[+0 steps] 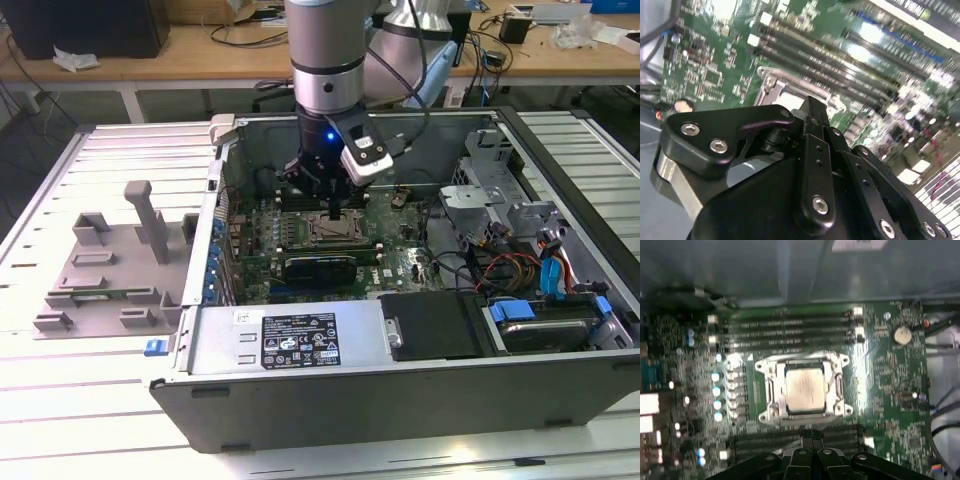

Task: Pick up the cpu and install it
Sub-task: 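Install the second cpu locking lever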

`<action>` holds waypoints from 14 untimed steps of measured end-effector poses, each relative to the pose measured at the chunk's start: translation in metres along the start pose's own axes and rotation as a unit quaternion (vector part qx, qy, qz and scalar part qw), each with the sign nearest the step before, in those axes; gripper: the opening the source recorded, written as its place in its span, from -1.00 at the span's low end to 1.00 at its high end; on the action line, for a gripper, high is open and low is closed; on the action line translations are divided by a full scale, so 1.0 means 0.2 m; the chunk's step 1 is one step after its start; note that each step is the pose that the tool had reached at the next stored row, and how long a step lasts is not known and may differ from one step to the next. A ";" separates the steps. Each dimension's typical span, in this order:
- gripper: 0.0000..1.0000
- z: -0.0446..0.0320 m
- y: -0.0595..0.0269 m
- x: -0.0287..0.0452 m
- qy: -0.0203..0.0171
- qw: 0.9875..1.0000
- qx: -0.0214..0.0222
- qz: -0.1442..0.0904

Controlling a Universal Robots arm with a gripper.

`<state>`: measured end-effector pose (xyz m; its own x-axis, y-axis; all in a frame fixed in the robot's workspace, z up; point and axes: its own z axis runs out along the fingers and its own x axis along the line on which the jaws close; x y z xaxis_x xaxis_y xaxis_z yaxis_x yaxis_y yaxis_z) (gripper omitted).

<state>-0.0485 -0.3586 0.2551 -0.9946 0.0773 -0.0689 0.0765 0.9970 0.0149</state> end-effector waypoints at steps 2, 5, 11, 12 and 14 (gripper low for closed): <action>-0.79 0.004 -0.024 -0.002 0.000 1.000 -0.001 -0.017; -0.79 0.015 -0.025 0.001 0.001 0.998 -0.003 -0.056; -0.79 0.065 -0.026 0.012 0.001 0.999 -0.001 -0.038; -0.79 0.072 -0.026 0.013 0.001 1.000 -0.001 -0.031; -0.79 0.084 -0.028 0.030 0.001 1.000 -0.001 -0.029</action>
<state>-0.0536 -0.3635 0.2379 -0.9975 0.0190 -0.0686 0.0182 0.9998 0.0124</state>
